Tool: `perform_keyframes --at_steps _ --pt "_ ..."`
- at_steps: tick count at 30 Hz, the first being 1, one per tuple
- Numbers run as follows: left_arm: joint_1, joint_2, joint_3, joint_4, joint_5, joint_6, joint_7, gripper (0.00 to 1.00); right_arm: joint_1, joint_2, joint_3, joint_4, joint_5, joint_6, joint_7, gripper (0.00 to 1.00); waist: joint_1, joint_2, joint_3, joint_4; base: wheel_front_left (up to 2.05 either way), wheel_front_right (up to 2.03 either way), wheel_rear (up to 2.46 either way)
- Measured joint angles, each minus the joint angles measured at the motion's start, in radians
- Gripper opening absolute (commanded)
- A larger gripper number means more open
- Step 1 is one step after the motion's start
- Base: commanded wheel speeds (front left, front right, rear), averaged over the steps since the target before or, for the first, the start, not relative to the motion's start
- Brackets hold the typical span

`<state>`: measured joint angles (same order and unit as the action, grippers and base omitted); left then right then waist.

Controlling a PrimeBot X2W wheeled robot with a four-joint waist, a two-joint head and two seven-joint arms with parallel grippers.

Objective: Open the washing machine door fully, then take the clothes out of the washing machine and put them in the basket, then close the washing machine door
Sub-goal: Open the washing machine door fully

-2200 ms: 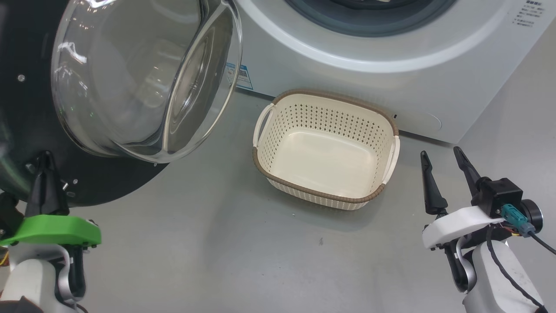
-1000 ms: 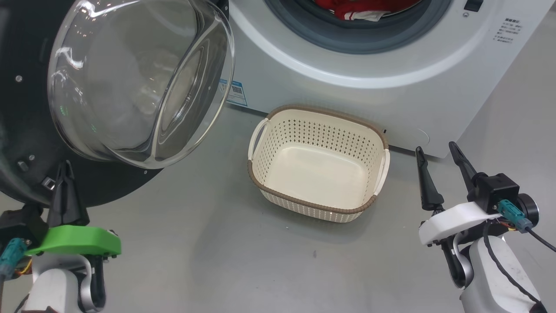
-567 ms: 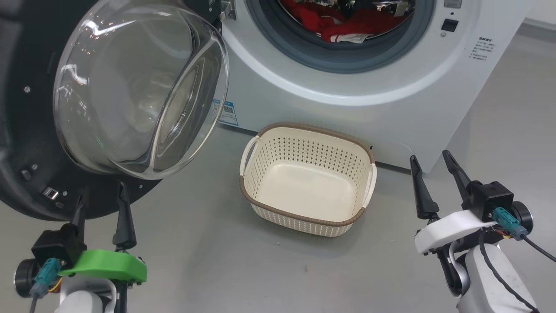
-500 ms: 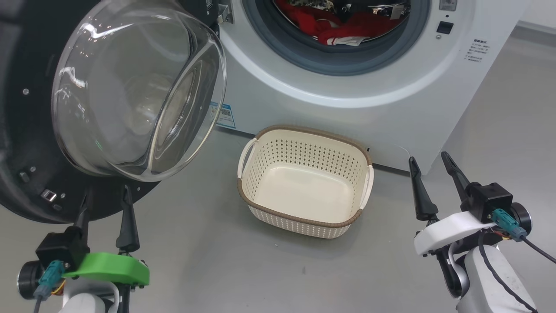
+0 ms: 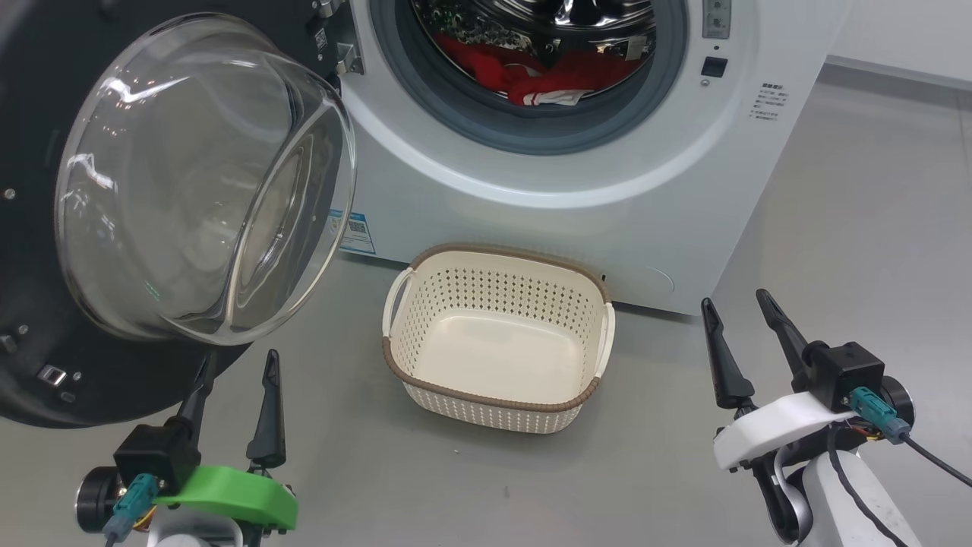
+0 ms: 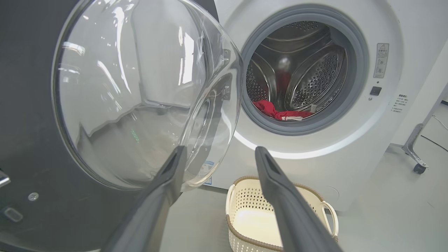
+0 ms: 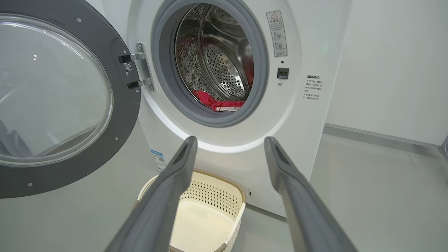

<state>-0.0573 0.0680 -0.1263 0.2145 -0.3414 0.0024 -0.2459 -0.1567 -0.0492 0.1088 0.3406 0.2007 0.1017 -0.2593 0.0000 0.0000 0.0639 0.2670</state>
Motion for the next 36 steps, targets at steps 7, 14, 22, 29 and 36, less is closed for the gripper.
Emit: perform_keyframes --at_steps 7,14,22,29,36 --pt "0.008 0.000 -0.007 -0.021 0.009 0.000 0.008 1.00 0.002 0.001 0.028 -0.025 0.039 -0.009 0.000 1.00 0.0000 0.0000 -0.006 -0.040 0.00 0.00 0.00" --pt "0.017 0.000 -0.010 -0.031 0.009 0.000 0.017 1.00 0.002 0.001 0.039 -0.034 0.040 -0.024 0.000 1.00 0.0000 0.0000 -0.007 -0.100 0.00 0.00 0.00" --pt "0.017 0.001 -0.011 -0.046 0.011 0.000 0.035 1.00 0.009 0.001 0.043 -0.045 0.041 -0.035 0.000 1.00 0.0000 0.0000 -0.003 -0.182 0.00 0.00 0.00" --pt "0.017 0.002 -0.014 -0.052 0.011 0.000 0.048 1.00 0.022 0.001 0.040 -0.056 0.041 -0.043 0.000 1.00 0.0000 0.0000 0.009 -0.242 0.00 0.00 0.00" --pt "0.017 0.008 -0.016 -0.059 0.015 0.000 0.053 1.00 0.023 0.001 0.036 -0.073 0.045 -0.053 0.000 1.00 0.0000 0.0000 0.023 -0.277 0.00 0.00 0.00"
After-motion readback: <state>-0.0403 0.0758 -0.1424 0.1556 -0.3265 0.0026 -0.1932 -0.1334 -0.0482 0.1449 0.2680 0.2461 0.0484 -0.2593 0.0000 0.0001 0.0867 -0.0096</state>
